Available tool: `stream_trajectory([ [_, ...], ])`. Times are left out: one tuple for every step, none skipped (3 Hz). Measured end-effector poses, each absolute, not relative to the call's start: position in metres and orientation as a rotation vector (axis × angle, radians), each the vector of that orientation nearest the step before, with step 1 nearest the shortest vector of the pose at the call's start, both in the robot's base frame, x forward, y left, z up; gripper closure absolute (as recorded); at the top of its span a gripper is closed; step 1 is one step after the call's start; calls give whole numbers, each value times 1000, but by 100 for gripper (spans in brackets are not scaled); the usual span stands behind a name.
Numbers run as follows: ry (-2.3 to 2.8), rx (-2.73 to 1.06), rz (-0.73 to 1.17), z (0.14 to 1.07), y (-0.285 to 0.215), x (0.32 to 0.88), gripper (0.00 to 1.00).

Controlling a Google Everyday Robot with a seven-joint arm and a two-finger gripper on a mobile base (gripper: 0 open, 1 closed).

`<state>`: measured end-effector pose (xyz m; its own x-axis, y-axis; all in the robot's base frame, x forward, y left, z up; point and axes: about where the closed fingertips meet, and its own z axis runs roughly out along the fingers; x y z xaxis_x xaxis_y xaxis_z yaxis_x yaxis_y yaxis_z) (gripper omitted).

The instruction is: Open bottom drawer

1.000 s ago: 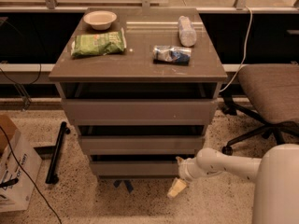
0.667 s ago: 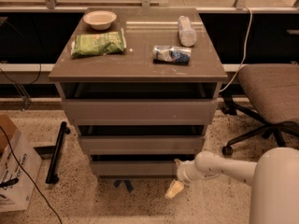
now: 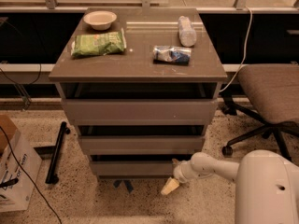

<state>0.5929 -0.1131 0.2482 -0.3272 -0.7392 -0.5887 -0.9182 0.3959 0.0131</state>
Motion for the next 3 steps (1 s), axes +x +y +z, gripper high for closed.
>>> stream_trajectory([
  [2163, -1393, 480, 233, -113, 607, 0],
  [2169, -1383, 494, 214, -112, 623, 0],
  [2182, -1383, 513, 195, -113, 637, 0],
])
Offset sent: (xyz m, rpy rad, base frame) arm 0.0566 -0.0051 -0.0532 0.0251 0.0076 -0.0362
